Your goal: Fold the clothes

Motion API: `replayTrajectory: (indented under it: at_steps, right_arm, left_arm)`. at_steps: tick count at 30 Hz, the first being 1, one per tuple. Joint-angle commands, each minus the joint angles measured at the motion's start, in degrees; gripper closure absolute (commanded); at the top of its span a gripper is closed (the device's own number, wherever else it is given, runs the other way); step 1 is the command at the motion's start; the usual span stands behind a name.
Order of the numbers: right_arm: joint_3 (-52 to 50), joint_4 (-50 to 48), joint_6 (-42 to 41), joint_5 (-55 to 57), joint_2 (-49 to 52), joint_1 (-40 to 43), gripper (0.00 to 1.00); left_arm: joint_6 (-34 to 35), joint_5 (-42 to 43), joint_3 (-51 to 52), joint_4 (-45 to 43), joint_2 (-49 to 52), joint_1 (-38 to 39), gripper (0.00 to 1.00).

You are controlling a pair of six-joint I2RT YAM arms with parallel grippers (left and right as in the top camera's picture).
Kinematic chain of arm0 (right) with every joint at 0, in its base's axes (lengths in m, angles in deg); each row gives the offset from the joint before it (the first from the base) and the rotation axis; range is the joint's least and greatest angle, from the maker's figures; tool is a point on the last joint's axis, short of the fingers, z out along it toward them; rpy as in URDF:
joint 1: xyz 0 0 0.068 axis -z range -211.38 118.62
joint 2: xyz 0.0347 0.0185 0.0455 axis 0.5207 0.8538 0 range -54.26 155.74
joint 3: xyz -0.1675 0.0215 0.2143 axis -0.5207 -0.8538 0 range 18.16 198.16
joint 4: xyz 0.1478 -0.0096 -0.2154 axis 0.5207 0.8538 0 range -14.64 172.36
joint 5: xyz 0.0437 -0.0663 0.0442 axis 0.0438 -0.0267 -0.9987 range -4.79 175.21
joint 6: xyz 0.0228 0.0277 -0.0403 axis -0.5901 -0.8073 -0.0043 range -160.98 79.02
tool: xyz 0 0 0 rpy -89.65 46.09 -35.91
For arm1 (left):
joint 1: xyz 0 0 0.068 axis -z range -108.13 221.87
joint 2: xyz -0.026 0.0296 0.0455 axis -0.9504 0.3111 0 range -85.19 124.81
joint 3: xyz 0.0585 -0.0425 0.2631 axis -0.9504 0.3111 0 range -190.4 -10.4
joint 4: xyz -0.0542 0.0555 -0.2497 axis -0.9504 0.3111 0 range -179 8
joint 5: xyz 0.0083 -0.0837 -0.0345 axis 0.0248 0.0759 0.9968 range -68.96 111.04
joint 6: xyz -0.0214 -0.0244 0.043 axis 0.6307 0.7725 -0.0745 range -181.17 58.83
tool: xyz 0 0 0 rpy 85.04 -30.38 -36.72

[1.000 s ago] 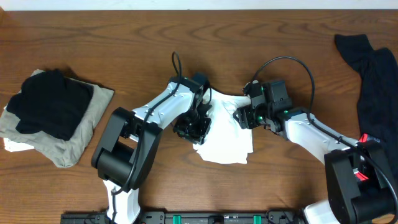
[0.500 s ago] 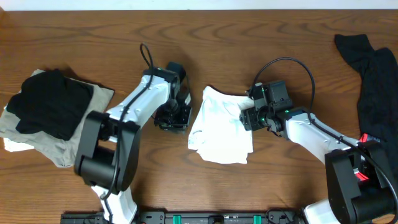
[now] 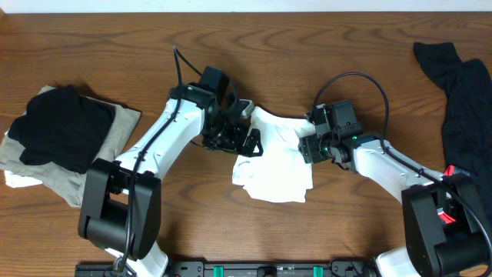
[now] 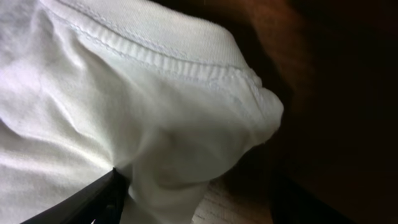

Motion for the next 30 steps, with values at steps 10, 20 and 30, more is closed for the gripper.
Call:
replayTrajectory:
  at_steps: [10,20,30]
  right_arm:
    - [-0.37,1.33,0.83,0.37,-0.02,0.44,0.29]
    - [-0.37,1.36,0.83,0.35,-0.02,0.44,0.29]
    - [-0.37,1.60,0.83,-0.31,-0.02,0.44,0.29]
  left_arm:
    - [-1.31,0.76,2.80,-4.61,8.11,-0.07,0.02]
    - [-1.20,8.55,2.80,-7.32,13.53,3.80,0.02]
    - [0.31,8.44,2.80,-10.16,14.14,10.62,0.23]
